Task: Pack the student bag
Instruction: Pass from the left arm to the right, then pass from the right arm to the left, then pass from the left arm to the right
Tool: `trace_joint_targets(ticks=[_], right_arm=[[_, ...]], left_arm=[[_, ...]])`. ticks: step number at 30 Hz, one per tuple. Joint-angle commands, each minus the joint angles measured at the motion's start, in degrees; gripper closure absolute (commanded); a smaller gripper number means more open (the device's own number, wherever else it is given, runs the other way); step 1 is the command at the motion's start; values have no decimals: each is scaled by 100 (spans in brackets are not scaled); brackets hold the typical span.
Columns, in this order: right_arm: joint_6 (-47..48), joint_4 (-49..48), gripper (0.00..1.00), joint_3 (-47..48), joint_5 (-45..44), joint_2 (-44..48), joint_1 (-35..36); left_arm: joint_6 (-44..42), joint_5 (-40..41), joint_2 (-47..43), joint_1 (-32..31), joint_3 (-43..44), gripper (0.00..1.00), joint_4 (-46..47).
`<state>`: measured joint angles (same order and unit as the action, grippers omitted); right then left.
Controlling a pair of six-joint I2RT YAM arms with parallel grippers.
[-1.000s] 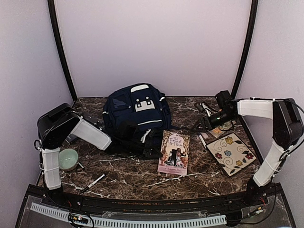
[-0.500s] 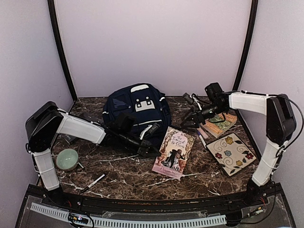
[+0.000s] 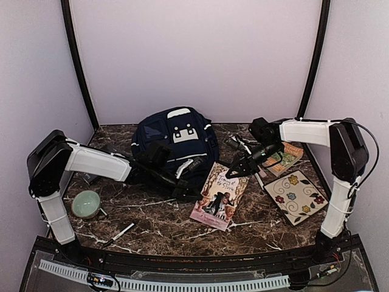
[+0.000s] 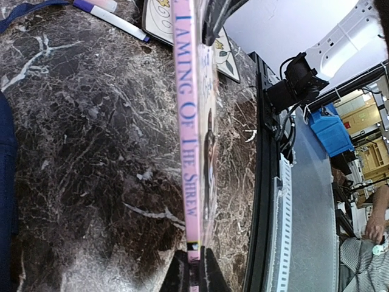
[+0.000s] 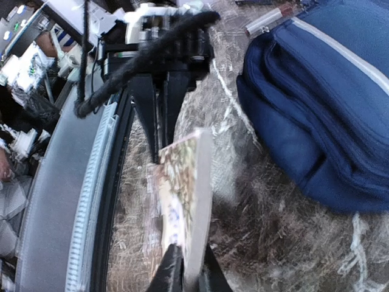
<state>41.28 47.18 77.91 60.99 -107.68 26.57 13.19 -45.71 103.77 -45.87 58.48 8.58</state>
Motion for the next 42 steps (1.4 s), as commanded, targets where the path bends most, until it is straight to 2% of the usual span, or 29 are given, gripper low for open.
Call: trace_joint_targets(ticks=[1,3,4,7,10,12,14,20,21,24,26,30,32,36,42], right_arm=[[562,799,99,274,281,-52,-24],[643,909,100,319,362,9,-24],[611,919,100,352,375,44,-22],[573,1010,100,541,345,79,-21],[589,1175,100,798,206,83,13],[468,1152,100,898,153,99,23],[17,869,100,923,68,144,31],[-707,376,100,992,-288,233,26],[-744,338,97,985,-304,261,24],[-1518,-357,75,759,-587,403,-13],[-1701,-519,62,693,-459,433,-92],[-1766,-569,47,732,1,329,-208],[-2271,-1006,39,582,-56,318,-213],[-2958,-1815,36,226,194,359,-278],[-3580,-2516,34,-177,1012,376,-420]], left_arm=[[-268,257,-331,34,125,94,-167],[-274,551,-338,34,69,68,-61],[-278,571,-346,34,36,63,59],[-268,522,-361,34,-42,54,512],[-390,280,-272,30,138,52,629],[-463,82,-172,25,350,54,514],[-493,-48,-41,17,555,63,392],[-315,-221,-59,21,616,99,595],[-237,-229,-103,25,592,100,686],[2,-18,-337,46,439,100,1075],[175,170,-477,89,349,100,1320],[634,281,-595,175,260,100,1722],[1098,217,-554,248,170,100,2282],[1804,92,-408,381,87,100,3018],[2082,-25,-346,436,-25,100,3467]])
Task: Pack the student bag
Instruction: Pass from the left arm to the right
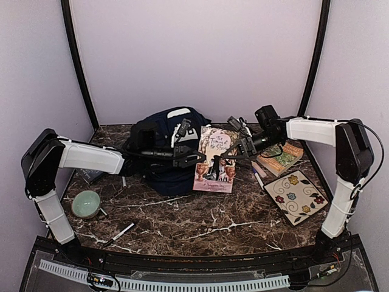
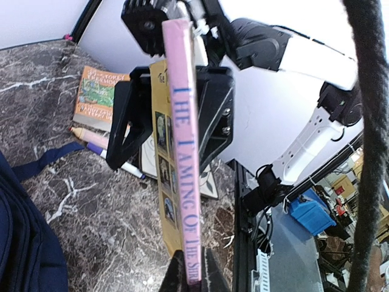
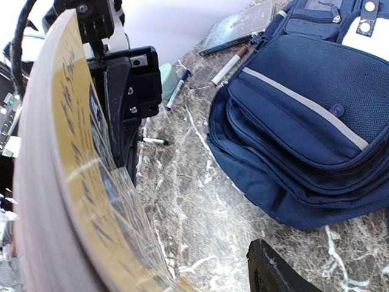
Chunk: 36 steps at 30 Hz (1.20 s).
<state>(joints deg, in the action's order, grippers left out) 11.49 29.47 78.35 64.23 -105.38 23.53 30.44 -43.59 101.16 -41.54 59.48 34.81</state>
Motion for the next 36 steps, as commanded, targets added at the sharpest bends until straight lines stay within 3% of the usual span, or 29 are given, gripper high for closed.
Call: trace_joint_targets(ticks=[1,7,13,15,17,20,26,29,33,36], right_arm=[[-697,-861,34,-289,824,149,-122],[-1340,-1884,33,-768,1167,305,-127],[-1443,-1726,33,-828,1149,475,-351],[-866,-1294,3,-798,1081,544,-309],[-174,-674,0,-696,1061,636,-123],[5,-477,0,-707,917,728,137],[-537,-1155,0,-872,885,785,238],[-351,-926,1,-692,1117,775,325],[-297,-839,16,-643,1407,837,470],[-618,-1054,21,-842,1415,949,528]], left_arm=[[416,-235,-88,12,-165,100,923],[761,-272,-125,123,-416,100,1395],[807,-524,-418,310,-494,100,1412],[851,-775,-388,326,-439,100,1410],[944,-1021,-309,326,-416,100,1512],[1362,-1205,-191,334,-555,100,2203],[1958,-1395,-1,332,-575,100,3006],[1814,-1271,-25,335,-567,100,2760],[1264,-763,-132,361,-482,100,1847],[983,-281,-244,384,-482,100,1393]])
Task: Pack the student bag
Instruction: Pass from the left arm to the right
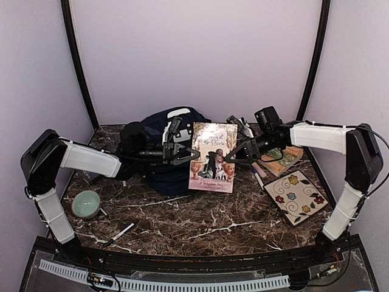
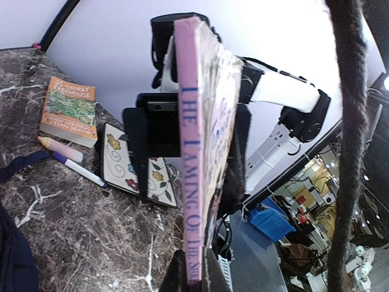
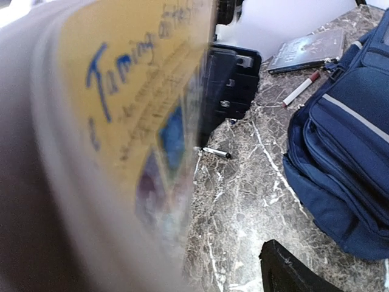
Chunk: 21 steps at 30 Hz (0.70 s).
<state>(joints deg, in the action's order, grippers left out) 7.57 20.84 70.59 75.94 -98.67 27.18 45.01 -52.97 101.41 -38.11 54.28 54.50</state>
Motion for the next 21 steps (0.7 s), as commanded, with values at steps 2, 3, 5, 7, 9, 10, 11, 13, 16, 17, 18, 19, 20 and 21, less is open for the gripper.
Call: trace_joint_targets(ticks=[2,3,5,7,9,10,11,13,16,17,18,19,20,21], right_arm=[[-902,-854,23,-372,150,465,217],[-1319,-1392,23,-722,80,608,243],[-2402,-2798,24,-1323,-95,920,263],[-3353,-4148,25,-1770,-294,1090,269],[-3555,-4177,25,-1790,-391,1069,273],[-3493,-4044,26,-1727,-434,1024,273],[-3397,-3911,26,-1645,-461,980,276],[-3289,-3730,26,-1521,-585,884,279],[-3257,-3615,27,-1394,-843,711,283],[-3221,-3526,27,-1320,-926,586,280],[-3174,-3412,29,-1240,-973,506,279],[-3129,-3295,31,-1143,-990,383,278],[-3088,-3186,34,-1064,-1012,308,279],[-3071,-3126,37,-1003,-1026,259,276]], left_arm=[[-685,977,-339,40,22,100,-896],[-734,1204,-360,40,-10,100,-1002],[-739,1465,-407,49,-90,100,-1040],[-691,1627,-428,50,-146,100,-1022],[-627,1696,-445,49,-209,100,-943],[-581,1715,-444,51,-234,100,-894],[-529,1717,-450,56,-253,100,-831],[-423,1675,-442,50,-276,100,-675],[-201,1539,-414,50,-322,100,-302],[-116,1501,-405,49,-348,100,-151],[-55,1495,-403,51,-368,100,-36],[-39,1487,-400,49,-375,100,-13],[-43,1471,-395,49,-359,100,-29],[-52,1455,-389,49,-349,100,-49]])
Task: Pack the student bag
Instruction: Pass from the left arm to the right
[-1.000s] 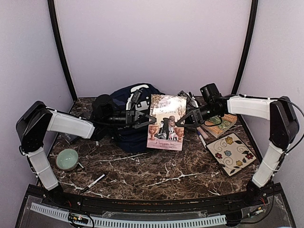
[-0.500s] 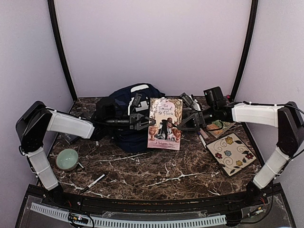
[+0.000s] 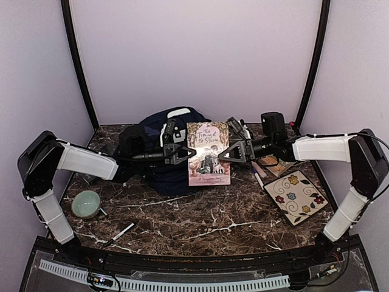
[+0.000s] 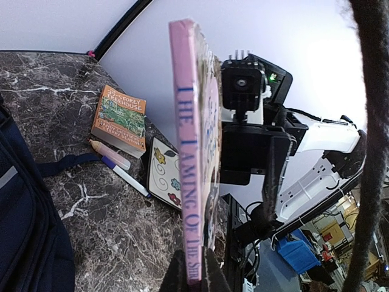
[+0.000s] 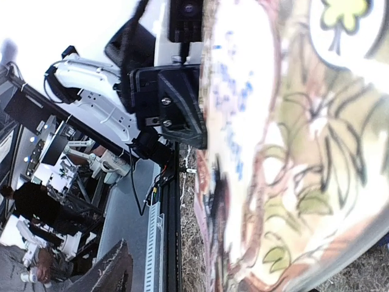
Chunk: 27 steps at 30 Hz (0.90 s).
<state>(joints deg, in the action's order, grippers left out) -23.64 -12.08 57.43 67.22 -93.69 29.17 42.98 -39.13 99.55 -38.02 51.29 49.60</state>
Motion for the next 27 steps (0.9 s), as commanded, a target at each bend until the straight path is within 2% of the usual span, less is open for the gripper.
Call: trace_joint_targets(ticks=[1,4,8,13,16,19,20,22,23,25,27], right_arm=[[37,171,41,337,-153,-265,80],[-94,9,50,300,-178,-222,72],[-390,-306,56,100,-331,-17,-1],[-502,-574,82,-163,-561,194,-23],[-400,-389,87,-146,-672,195,-33],[-144,-109,98,-68,-942,411,-34],[-32,62,100,3,-1061,413,-34],[256,574,100,203,-1212,413,-27],[772,959,100,350,-1471,413,-25],[1476,1704,100,688,-1912,445,-2],[2024,2286,100,1026,-2428,515,30]], left_arm=[[149,64,-199,40,-61,100,441],[94,73,-213,40,-113,100,418],[-43,-92,-142,40,-196,100,555],[40,-187,155,41,-200,100,828],[49,-159,237,45,-182,100,913],[4,-146,280,40,-189,100,966],[-38,-150,296,40,-196,98,965],[-232,-128,290,41,-230,76,841],[-394,-114,262,44,-280,67,780],[-876,147,156,52,-354,58,262],[-1494,475,8,54,-355,52,-484]])
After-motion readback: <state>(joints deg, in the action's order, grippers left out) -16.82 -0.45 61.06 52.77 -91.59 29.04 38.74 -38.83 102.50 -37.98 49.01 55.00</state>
